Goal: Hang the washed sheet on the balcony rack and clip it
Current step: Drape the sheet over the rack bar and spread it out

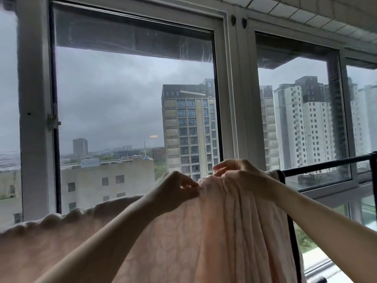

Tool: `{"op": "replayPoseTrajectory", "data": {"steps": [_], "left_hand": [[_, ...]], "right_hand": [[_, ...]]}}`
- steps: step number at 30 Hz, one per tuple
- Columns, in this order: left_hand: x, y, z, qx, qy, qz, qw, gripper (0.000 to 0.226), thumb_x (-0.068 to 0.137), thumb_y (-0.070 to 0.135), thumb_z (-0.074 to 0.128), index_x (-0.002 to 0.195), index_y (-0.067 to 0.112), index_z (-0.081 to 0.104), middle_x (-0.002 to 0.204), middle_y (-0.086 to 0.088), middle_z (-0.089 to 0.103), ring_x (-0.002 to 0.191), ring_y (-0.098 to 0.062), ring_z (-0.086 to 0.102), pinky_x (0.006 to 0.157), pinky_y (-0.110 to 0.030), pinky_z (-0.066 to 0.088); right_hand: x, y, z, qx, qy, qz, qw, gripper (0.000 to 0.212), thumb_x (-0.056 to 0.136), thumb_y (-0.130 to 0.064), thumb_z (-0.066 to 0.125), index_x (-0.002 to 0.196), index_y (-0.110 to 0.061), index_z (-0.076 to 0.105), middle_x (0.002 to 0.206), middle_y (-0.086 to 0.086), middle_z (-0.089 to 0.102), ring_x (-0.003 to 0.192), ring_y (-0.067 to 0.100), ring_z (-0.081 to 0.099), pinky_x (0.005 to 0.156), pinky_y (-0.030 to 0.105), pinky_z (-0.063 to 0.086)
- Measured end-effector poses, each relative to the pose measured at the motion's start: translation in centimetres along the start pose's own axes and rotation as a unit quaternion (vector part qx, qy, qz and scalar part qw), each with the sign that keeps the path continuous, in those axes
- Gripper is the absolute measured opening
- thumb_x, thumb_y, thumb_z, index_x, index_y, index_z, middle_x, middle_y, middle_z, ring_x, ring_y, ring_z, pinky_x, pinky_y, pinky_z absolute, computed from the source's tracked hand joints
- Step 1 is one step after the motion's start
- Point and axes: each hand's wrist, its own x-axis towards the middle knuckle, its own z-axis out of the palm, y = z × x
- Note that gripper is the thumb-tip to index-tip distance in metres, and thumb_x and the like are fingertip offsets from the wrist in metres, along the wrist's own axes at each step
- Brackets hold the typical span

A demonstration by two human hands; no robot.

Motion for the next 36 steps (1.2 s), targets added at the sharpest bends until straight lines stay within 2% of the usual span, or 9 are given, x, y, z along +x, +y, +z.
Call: {"op": "replayPoseTrajectory", "data": {"steps": [3, 5, 7, 12, 19, 23, 26, 31, 36], "left_hand": [[0.5, -0.2, 0.3, -0.012, -0.002, -0.003, 1.000, 0.025, 0.081, 0.028, 0.075, 0.104, 0.017, 0.075, 0.099, 0.002, 0.074, 0.078, 0.003, 0.064, 0.066, 0.000, 0.042], [0.7, -0.4, 0.2, -0.026, -0.013, -0.004, 1.000, 0.026, 0.080, 0.025, 0.076, 0.104, 0.015, 0.075, 0.097, 0.000, 0.075, 0.080, -0.003, 0.068, 0.070, -0.006, 0.048], [0.8, -0.6, 0.1, -0.034, -0.012, -0.017, 0.999, 0.026, 0.079, 0.023, 0.078, 0.103, 0.015, 0.075, 0.094, 0.001, 0.075, 0.085, -0.006, 0.069, 0.080, -0.020, 0.054], [0.8, -1.2, -0.2, -0.044, -0.008, -0.029, 0.999, 0.025, 0.074, 0.024, 0.081, 0.098, 0.017, 0.077, 0.087, 0.010, 0.074, 0.085, -0.002, 0.069, 0.087, -0.029, 0.055], [0.5, -1.3, -0.2, -0.053, -0.005, -0.046, 0.998, 0.026, 0.074, 0.027, 0.081, 0.098, 0.017, 0.077, 0.089, 0.009, 0.075, 0.086, -0.002, 0.069, 0.089, -0.032, 0.055], [0.3, -1.7, -0.5, -0.047, -0.011, -0.042, 0.998, 0.030, 0.073, 0.034, 0.078, 0.099, 0.020, 0.077, 0.086, 0.019, 0.071, 0.084, 0.005, 0.067, 0.083, -0.019, 0.053], [0.6, -2.1, -0.4, -0.047, -0.010, -0.035, 0.998, 0.024, 0.075, 0.027, 0.079, 0.098, 0.019, 0.077, 0.077, 0.030, 0.066, 0.083, 0.009, 0.066, 0.076, -0.007, 0.049], [0.9, -2.4, 0.0, -0.040, 0.000, -0.034, 0.999, 0.026, 0.076, 0.027, 0.079, 0.100, 0.019, 0.077, 0.091, 0.011, 0.074, 0.086, 0.006, 0.066, 0.082, -0.016, 0.051], [1.0, -3.0, -0.1, -0.039, -0.004, -0.039, 0.998, 0.025, 0.077, 0.027, 0.079, 0.101, 0.019, 0.076, 0.092, 0.010, 0.075, 0.085, 0.006, 0.066, 0.085, -0.020, 0.052]], "right_hand": [[-1.4, 0.8, -0.3, -0.141, 0.013, -0.038, 0.989, 0.023, 0.086, -0.016, 0.062, 0.107, -0.022, 0.068, 0.092, -0.013, 0.068, 0.089, -0.004, 0.062, 0.078, 0.011, 0.048], [-1.8, 1.8, 0.0, -0.168, 0.022, -0.064, 0.983, 0.029, 0.082, -0.020, 0.065, 0.110, -0.027, 0.066, 0.095, -0.016, 0.067, 0.091, -0.003, 0.061, 0.086, 0.021, 0.050], [-2.1, 2.6, 0.4, -0.190, 0.033, -0.096, 0.977, 0.034, 0.083, -0.015, 0.065, 0.115, -0.028, 0.064, 0.104, -0.020, 0.063, 0.099, -0.003, 0.057, 0.091, 0.016, 0.043], [-1.7, 2.8, 0.8, -0.110, 0.049, -0.105, 0.987, 0.030, 0.089, -0.002, 0.060, 0.114, -0.017, 0.068, 0.100, -0.022, 0.064, 0.093, -0.017, 0.056, 0.088, 0.005, 0.041], [-0.2, 2.7, -0.9, -0.141, 0.113, -0.071, 0.981, 0.019, 0.094, -0.010, 0.056, 0.102, -0.016, 0.072, 0.093, -0.015, 0.066, 0.090, -0.002, 0.061, 0.082, 0.005, 0.042], [-0.5, 6.3, -5.5, -0.189, 0.198, 0.002, 0.962, 0.019, 0.094, -0.012, 0.056, 0.101, -0.020, 0.072, 0.102, 0.001, 0.072, 0.102, 0.021, 0.064, 0.092, 0.031, 0.047], [-1.2, 7.6, -7.4, -0.215, 0.167, 0.013, 0.962, 0.022, 0.091, -0.014, 0.060, 0.092, -0.035, 0.068, 0.097, -0.008, 0.071, 0.100, 0.015, 0.064, 0.095, 0.042, 0.049], [-1.1, 6.5, -6.5, -0.221, 0.131, 0.029, 0.966, 0.020, 0.086, -0.022, 0.061, 0.096, -0.037, 0.068, 0.092, -0.016, 0.070, 0.095, 0.006, 0.065, 0.090, 0.036, 0.051], [-0.9, 4.4, -3.5, -0.242, 0.083, -0.044, 0.966, 0.017, 0.078, -0.046, 0.066, 0.094, -0.042, 0.069, 0.088, -0.020, 0.069, 0.089, -0.002, 0.062, 0.092, 0.038, 0.047]]}}
